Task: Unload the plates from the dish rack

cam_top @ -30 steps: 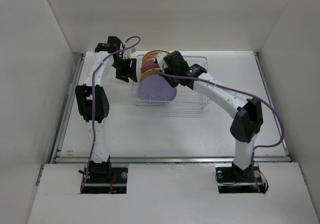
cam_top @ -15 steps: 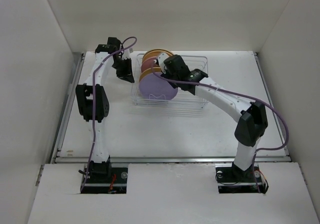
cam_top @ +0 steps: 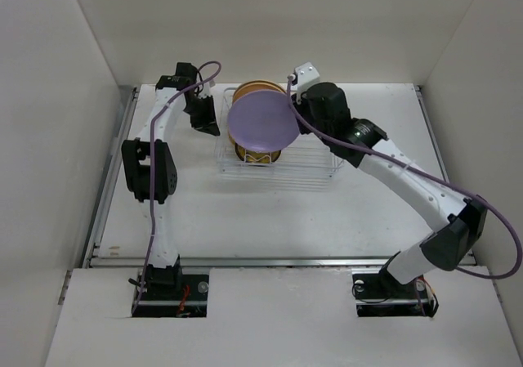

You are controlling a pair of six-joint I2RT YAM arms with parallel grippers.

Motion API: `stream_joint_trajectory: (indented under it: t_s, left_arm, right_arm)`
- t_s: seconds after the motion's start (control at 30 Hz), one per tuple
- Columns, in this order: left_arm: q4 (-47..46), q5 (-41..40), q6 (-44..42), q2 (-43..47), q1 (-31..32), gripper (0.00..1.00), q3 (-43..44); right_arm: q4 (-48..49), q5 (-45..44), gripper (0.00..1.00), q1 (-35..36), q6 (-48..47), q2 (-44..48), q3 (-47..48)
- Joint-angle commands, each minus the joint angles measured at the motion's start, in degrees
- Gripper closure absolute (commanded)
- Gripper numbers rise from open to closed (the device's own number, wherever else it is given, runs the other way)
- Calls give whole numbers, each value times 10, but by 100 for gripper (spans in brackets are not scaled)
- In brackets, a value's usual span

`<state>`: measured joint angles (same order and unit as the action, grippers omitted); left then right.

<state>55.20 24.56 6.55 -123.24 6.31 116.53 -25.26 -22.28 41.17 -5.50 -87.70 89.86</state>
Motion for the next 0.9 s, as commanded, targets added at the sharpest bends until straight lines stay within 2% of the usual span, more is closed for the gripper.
stream_joint_trajectory:
  t_s: [0.0, 0.03, 0.1, 0.13, 0.17, 0.23, 0.53, 0.77, 0.87]
  left_arm:
    - [-22, 13, 33, 11, 24, 100, -34]
    - [-32, 13, 33, 21, 24, 100, -42]
    - [-65, 13, 42, 27, 24, 100, -65]
    - [-73, 13, 50, 35, 24, 100, -70]
    - [-78, 13, 58, 41, 24, 100, -70]
    - [-78, 5, 58, 41, 29, 100, -75]
    - [-73, -21, 47, 51, 35, 100, -82]
    - [-70, -35, 66, 62, 35, 100, -106]
    - [-70, -48, 82, 76, 35, 100, -125]
  right_arm:
    - [-12, 91, 100, -14, 89, 34, 0]
    - [-47, 175, 100, -14, 96, 34, -17]
    - [-72, 253, 100, -14, 114, 34, -49]
    - [-77, 324, 100, -14, 121, 34, -70]
    - [-77, 356, 100, -14, 130, 34, -117]
    - [-68, 394, 100, -7, 149, 20, -154]
    - [-26, 393, 100, 19, 189, -48, -232]
    - [-21, 297, 100, 39, 229, -111, -226]
    - [-28, 274, 91, 39, 229, -118, -219]
